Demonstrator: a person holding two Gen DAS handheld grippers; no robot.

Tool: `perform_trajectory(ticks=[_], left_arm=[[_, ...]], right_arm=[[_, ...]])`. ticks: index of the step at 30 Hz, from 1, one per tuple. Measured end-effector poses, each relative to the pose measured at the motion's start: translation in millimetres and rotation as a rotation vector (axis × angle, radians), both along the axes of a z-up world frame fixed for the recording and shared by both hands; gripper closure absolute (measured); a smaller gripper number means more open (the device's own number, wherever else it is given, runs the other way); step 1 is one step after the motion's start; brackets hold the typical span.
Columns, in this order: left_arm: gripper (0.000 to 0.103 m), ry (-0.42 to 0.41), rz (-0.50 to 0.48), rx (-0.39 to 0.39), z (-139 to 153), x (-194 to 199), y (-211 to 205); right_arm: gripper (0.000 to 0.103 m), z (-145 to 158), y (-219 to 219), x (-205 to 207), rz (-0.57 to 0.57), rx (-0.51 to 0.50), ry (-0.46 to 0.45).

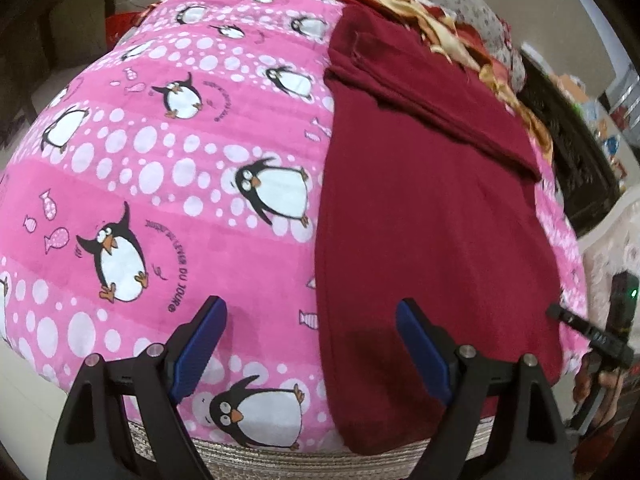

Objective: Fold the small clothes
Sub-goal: 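Move both grippers to the hem end of the red strip, then grasp the hem end of the strip with both grippers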

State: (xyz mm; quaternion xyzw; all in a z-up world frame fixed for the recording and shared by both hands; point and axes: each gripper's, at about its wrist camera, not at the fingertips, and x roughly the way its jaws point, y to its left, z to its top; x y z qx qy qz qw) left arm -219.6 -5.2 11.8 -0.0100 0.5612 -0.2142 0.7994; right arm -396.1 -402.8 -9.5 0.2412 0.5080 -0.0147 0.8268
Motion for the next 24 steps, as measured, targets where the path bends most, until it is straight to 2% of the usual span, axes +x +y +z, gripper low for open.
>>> perform_trajectory(ticks=[6,11,15,19,22,24], left_arm=[[0.014,0.048,-0.099,0.052,-7.9,-13.2,-14.4],[0.014,0.088,-0.120,0.030,-12.7,-17.5,-24.7],[0.014,0.078,-0.143,0.051,-14.6,-17.3,-39.4],[0.018,0.090,-0.172,0.044,-12.0,-20.7,-43.0],[0.022,0.104,-0.149,0.013,-15.0,-19.3,-37.7],[0.022,0.098,-0.134,0.006,-17.1,-20.4,-36.9]], right_arm=[[0.035,-1.2,-6.2,-6.2,0.010,0.052,-0.002],[0.035,-3.7,-3.4,-19.0,0.084,0.098,0.007],[0.036,-1.5,3.7,-24.0,0.123,0.182,-0.041],[0.042,6.8,4.2,-28.5,0.132,0.199,-0.092],[0.042,15.4,5.8,-33.7,0.156,0.206,-0.149],[0.043,15.2,11.4,-30.5,0.184,0.180,-0.140]])
